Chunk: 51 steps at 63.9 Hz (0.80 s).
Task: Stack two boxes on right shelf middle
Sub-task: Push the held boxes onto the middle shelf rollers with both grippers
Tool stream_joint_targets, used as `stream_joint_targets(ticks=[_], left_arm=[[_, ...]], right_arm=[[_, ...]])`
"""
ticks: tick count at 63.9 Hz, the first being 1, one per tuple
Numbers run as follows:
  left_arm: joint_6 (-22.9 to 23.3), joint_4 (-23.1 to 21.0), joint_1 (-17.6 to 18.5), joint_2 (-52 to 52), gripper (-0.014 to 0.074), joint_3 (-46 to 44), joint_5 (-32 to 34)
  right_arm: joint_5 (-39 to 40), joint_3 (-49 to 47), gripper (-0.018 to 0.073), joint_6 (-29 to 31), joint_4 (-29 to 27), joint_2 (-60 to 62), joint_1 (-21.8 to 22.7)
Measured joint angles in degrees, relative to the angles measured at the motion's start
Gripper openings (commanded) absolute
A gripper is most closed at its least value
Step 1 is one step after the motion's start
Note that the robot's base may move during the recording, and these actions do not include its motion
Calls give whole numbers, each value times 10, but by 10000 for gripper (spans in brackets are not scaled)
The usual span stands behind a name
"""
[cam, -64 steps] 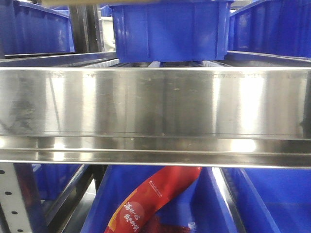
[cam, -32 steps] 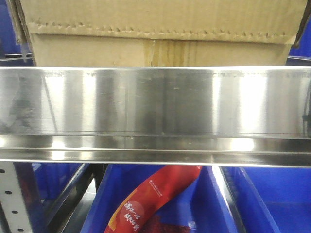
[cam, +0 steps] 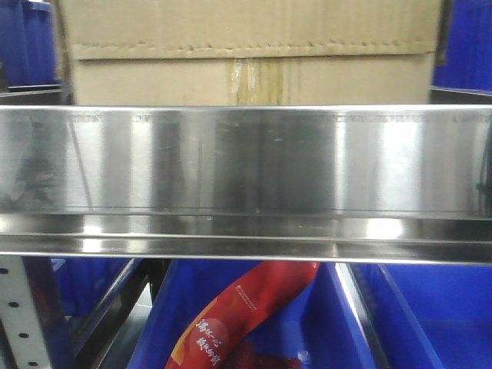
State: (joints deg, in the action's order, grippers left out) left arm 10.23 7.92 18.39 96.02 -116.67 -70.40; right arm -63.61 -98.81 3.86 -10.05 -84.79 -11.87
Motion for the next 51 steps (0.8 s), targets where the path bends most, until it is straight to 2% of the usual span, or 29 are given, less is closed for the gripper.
stream_joint_targets(ticks=[5, 10, 14, 19, 20, 28, 34, 41, 51], left_arm=[[0, -9, 0, -18, 321, 0, 1], [0, -16, 0, -41, 184, 1, 1], [0, -18, 0, -70, 61, 12, 1], [0, -13, 0, -110, -95, 37, 1], [0, -10, -1, -118, -115, 47, 1], [-1, 2, -1, -186, -111, 125, 1], [-1, 4, -1, -245, -111, 219, 13], [-1, 4, -1, -323, -111, 336, 84], [-1, 4, -1, -456, -111, 519, 235]], right_arm=[[7, 0, 311, -2, 0, 25, 1], [11, 1, 147, -2, 0, 55, 1], [20, 11, -17, 0, 0, 80, 1], [37, 37, -172, 6, 0, 123, 1], [41, 43, -167, 7, 0, 131, 1], [86, 120, -162, 15, 1, 204, 1], [123, 195, -162, 25, 4, 264, 1], [182, 300, -162, 50, 5, 337, 1], [258, 450, -162, 69, 5, 438, 1]])
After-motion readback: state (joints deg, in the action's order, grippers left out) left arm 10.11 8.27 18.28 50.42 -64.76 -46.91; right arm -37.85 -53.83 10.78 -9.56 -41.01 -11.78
